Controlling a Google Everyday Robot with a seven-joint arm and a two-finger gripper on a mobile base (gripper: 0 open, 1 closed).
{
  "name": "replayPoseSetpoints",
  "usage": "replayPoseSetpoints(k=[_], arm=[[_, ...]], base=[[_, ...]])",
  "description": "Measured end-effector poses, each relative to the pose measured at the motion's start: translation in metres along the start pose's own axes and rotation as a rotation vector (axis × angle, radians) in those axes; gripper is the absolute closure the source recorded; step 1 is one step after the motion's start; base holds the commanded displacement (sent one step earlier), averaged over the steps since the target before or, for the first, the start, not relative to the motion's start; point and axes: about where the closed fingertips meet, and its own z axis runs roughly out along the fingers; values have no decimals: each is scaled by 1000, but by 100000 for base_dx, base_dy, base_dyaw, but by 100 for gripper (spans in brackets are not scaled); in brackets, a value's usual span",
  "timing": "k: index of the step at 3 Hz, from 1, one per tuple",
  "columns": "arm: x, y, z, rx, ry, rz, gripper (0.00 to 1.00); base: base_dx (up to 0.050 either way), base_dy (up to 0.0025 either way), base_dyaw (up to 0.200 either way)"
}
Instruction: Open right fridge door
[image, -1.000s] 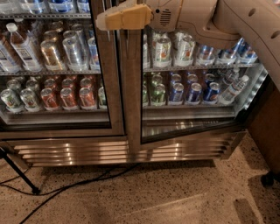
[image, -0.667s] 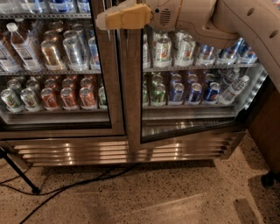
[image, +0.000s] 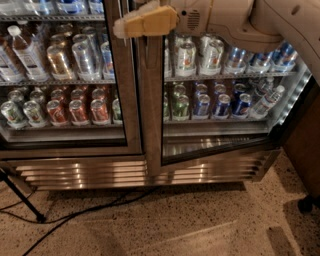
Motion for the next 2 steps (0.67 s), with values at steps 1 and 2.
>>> replayPoseSetpoints(k=[1, 2], arm=[[-3, 2, 1, 0, 1, 0, 0], [-1, 5, -3, 9, 31, 3, 0]], base=[[0, 0, 0], [0, 0, 0]])
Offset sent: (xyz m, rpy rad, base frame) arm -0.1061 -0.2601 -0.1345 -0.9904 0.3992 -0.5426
